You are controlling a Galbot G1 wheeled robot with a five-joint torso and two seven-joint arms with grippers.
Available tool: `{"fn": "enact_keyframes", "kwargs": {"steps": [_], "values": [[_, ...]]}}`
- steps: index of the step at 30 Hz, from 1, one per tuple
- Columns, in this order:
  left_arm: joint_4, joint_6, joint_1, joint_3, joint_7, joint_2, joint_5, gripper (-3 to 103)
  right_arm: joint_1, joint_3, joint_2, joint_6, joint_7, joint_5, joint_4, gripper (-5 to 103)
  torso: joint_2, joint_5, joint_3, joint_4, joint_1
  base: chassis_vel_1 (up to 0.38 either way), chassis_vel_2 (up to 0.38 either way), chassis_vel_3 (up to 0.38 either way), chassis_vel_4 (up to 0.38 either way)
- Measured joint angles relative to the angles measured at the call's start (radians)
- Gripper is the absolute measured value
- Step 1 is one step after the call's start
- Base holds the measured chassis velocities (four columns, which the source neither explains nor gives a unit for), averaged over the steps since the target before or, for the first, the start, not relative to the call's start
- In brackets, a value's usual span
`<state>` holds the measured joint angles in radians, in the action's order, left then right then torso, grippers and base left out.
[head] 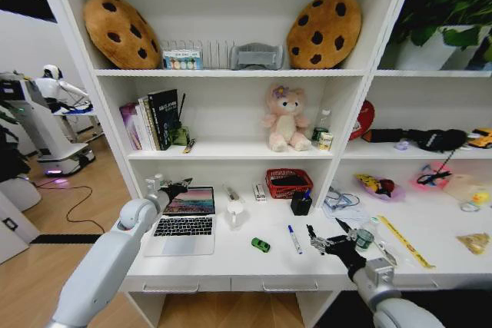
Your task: Organize the objects on the table.
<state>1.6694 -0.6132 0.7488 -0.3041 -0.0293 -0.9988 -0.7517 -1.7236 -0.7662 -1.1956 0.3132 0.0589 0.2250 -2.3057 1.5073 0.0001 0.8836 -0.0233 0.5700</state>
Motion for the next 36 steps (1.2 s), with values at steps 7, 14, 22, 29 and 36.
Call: {"fn": "enact_keyframes", "kwargs": {"steps": [7,14,22,29,36], "values": [[-0.013,-0.064,-0.032,0.001,0.004,-0.014,0.038,0,0.008,0.006,-0.001,0.0,-0.001,0.001,0.003,100,0.0,0.0,0.0,0.0,0.0,0.0,0.0,0.0,0.0],[-0.039,-0.085,-0.046,-0.003,-0.001,-0.018,0.071,0,0.011,0.003,0.01,0.0,-0.001,0.003,0.011,100,0.0,0.0,0.0,0.0001,0.0,0.0,0.0,0.0,0.0],[-0.066,-0.087,-0.049,-0.019,-0.019,-0.025,0.093,0,0.015,0.004,0.017,0.001,-0.003,0.007,0.011,100,0.0,-0.0001,0.0,0.0001,0.0,0.0,0.0,0.0,0.0],[-0.064,-0.094,-0.036,-0.021,-0.015,-0.018,0.095,0,0.008,0.004,0.006,0.005,-0.005,0.033,0.001,100,0.0,-0.0002,0.0,0.0,0.0,0.0,0.0,0.0,0.0],[0.013,-0.106,0.034,-0.058,-0.024,0.031,0.083,0,-0.001,0.013,-0.018,0.01,-0.005,0.033,-0.012,100,0.0,-0.0001,0.0,0.0,0.0,0.0,0.0,0.0,0.0]]}}
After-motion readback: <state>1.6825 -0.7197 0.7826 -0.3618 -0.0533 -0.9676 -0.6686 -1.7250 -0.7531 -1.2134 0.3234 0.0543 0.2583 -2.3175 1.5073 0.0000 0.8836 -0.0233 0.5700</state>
